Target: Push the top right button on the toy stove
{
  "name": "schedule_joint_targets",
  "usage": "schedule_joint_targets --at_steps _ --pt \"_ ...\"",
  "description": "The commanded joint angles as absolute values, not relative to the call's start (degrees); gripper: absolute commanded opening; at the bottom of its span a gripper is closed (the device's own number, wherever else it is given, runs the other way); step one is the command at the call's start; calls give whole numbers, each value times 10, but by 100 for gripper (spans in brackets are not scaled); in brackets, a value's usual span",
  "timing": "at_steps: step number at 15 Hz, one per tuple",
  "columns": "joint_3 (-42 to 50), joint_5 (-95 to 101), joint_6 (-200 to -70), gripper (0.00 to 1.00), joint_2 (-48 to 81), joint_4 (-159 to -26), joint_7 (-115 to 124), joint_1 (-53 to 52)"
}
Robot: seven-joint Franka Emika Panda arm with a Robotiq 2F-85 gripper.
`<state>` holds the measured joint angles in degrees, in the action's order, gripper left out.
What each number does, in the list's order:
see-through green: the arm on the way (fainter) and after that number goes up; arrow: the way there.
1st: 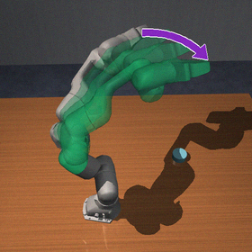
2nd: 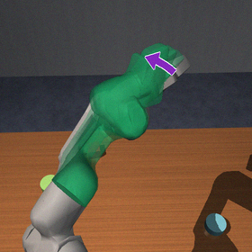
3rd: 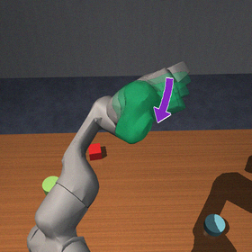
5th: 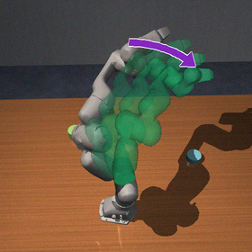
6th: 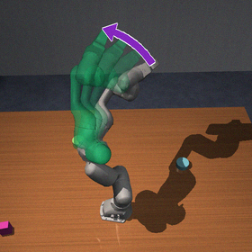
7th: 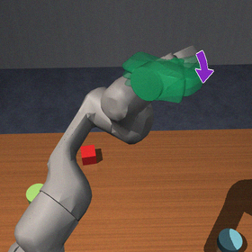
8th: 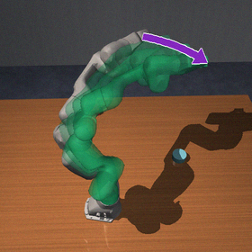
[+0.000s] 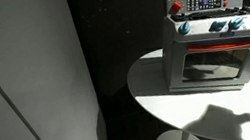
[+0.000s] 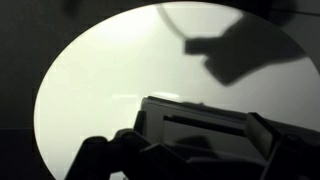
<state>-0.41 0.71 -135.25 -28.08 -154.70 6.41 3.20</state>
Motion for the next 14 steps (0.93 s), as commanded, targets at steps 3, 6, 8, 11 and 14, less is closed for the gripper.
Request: schedule_joint_targets --at_steps 3,6,8,11,14 --pt "-4 7 -1351 100 -281 -1546 64 32" --pt "-4 7 -1351 100 -281 -1546 64 32" --pt "-6 9 -1351 100 -281 -1541 67 33" --pt "-6 7 -1347 100 -278 -1529 71 33" --pt "-6 5 -1345 100 -277 -1515 72 33"
